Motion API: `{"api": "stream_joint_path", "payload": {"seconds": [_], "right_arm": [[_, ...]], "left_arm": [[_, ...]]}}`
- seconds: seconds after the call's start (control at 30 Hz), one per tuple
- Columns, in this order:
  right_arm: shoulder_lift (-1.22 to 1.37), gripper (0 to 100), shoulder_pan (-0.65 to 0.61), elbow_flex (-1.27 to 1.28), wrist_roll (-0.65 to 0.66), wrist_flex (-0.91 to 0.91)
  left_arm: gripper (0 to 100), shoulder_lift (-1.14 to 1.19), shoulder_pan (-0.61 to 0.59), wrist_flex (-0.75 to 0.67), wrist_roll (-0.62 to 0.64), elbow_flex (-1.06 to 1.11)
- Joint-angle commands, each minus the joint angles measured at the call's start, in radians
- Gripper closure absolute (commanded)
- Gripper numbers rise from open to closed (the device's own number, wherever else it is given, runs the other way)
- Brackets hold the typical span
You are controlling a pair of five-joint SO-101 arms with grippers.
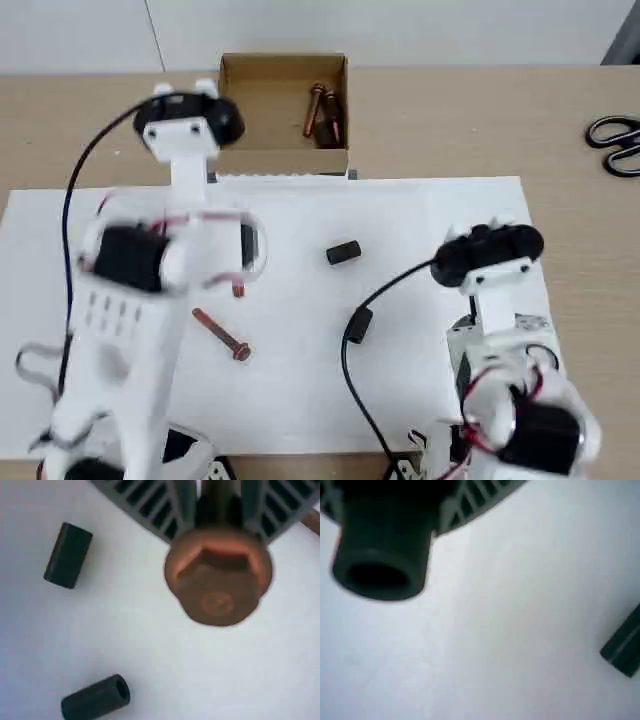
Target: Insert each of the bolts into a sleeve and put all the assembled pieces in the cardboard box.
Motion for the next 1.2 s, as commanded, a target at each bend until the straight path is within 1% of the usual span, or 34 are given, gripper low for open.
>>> {"api": "stream_joint_path", "payload": {"seconds": [0.0, 0.1, 0.17, 0.27, 0.37, 0.47, 0.57, 0.6, 0.77, 0.87, 0.97, 1.03, 1.17], "right_arm": [[-0.067, 99.5, 0.008, 0.051, -0.081, -0.084], [-0.154, 99.5, 0.005, 0.121, -0.242, -0.174], [-0.217, 99.5, -0.035, 0.187, -0.313, -0.245], [-0.318, 99.5, -0.159, 0.281, -0.367, -0.302], [-0.430, 99.5, -0.318, 0.364, -0.393, -0.335], [-0.446, 99.5, -0.469, 0.427, -0.417, -0.366], [-0.432, 99.5, -0.582, 0.442, -0.445, -0.400], [-0.432, 99.5, -0.615, 0.450, -0.456, -0.409], [-0.432, 99.5, -0.777, 0.522, -0.460, -0.476], [-0.432, 99.5, -0.868, 0.568, -0.460, -0.524], [-0.432, 99.5, -0.931, 0.605, -0.457, -0.582], [-0.432, 99.5, -0.955, 0.620, -0.417, -0.618], [-0.432, 99.5, -0.993, 0.640, -0.282, -0.659]], "left_arm": [[100, -0.222, 0.006, -0.126, -0.003, 0.165], [100, -0.416, 0.003, -0.272, -0.003, 0.358], [100, -0.560, 0.003, -0.385, 0.015, 0.496], [100, -0.769, 0.006, -0.519, 0.069, 0.687], [100, -0.965, 0.009, -0.606, 0.103, 0.828], [100, -1.135, 0.009, -0.657, 0.130, 0.951], [100, -1.283, 0.011, -0.666, 0.155, 1.055], [100, -1.309, 0.011, -0.666, 0.163, 1.075], [100, -1.290, 0.017, -0.686, 0.210, 1.063], [100, -1.293, 0.068, -0.733, 0.216, 1.082], [100, -1.293, 0.133, -0.744, 0.216, 1.086], [100, -1.293, 0.170, -0.744, 0.216, 1.084], [100, -1.293, 0.209, -0.741, 0.216, 1.084]]}}
